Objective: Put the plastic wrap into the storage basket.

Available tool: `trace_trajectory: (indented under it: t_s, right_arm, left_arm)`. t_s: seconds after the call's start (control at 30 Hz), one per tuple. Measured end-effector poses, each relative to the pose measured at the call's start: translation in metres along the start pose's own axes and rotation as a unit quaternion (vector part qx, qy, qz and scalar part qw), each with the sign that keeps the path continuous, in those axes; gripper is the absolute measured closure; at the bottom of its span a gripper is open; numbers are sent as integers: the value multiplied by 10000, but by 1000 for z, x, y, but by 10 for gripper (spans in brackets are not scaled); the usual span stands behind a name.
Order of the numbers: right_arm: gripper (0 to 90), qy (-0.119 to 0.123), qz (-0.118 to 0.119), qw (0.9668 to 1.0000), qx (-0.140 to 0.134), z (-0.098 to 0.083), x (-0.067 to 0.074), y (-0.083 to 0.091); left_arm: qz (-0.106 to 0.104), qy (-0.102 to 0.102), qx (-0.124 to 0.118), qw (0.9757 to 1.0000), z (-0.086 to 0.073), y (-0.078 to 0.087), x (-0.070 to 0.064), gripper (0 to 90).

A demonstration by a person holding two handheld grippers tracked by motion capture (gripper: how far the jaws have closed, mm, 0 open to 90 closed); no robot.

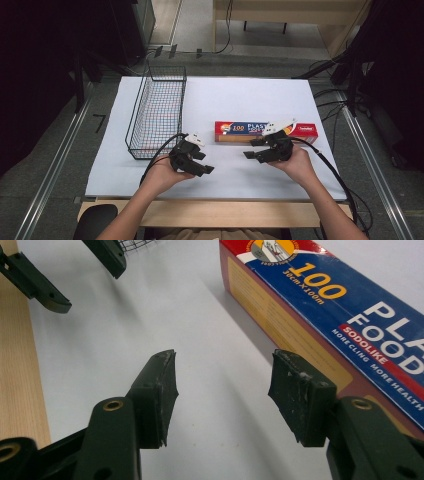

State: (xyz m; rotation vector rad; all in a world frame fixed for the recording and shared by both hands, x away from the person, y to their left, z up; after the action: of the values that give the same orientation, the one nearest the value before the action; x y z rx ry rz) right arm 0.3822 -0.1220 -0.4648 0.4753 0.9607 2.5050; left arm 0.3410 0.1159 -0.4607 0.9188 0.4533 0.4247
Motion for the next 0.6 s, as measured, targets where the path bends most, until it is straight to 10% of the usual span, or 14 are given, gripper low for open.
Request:
trace_trajectory:
  t_s: [0.6]
  right_arm:
    - [422,246,13,9995,221,-6,3,-4]
  left_arm:
    - [74,89,2,9999,-2,8,7,386]
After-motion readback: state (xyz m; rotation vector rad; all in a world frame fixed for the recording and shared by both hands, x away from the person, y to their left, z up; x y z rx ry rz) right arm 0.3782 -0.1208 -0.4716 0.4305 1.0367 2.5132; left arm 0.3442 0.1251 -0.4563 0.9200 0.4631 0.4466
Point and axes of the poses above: each handheld gripper's, and its own axes: y roughly backward along the jaws, z roughly out of its top, x roughly to its left, the point moved 5 cm from there along -y, roughly forward along the jaws, and after that the axes turned 3 degrees about x, right-handed, at the moved point
